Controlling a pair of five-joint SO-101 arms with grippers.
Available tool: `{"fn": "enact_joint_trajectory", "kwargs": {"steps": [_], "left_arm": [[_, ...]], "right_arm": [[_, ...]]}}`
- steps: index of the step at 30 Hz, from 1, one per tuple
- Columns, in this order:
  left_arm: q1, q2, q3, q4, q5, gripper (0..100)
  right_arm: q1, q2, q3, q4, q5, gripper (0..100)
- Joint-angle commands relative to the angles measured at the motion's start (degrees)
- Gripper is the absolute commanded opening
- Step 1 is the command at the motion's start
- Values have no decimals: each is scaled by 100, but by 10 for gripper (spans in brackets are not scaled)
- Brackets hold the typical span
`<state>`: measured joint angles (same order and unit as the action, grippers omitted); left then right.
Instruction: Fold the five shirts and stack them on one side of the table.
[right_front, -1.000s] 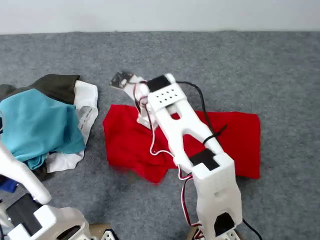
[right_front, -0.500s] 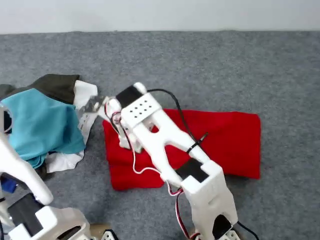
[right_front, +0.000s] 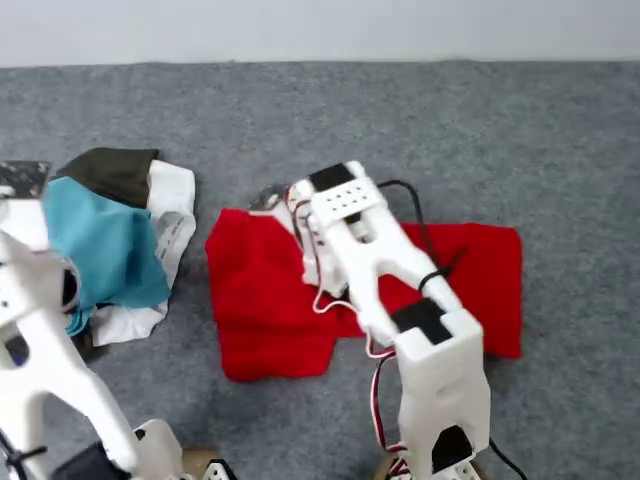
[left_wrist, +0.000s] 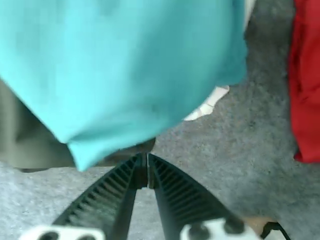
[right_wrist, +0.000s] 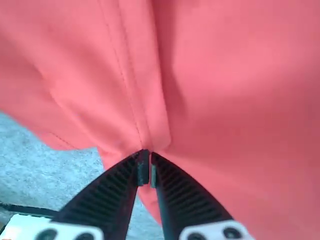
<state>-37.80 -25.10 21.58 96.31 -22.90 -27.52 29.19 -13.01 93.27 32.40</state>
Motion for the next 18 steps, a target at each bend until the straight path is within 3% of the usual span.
{"fn": "enact_joint_trajectory", "kwargs": {"steps": [1, 10, 18], "left_arm": [[44, -730, 787, -492, 281, 15], [-9, -2690, 2686, -1240, 2119, 17], [18, -4114, 4312, -2277, 2365, 16]], "right_arm": [[84, -303, -334, 251, 35, 9], [119, -1007, -545, 813, -316, 9], [338, -1560, -545, 919, -519, 9]]}}
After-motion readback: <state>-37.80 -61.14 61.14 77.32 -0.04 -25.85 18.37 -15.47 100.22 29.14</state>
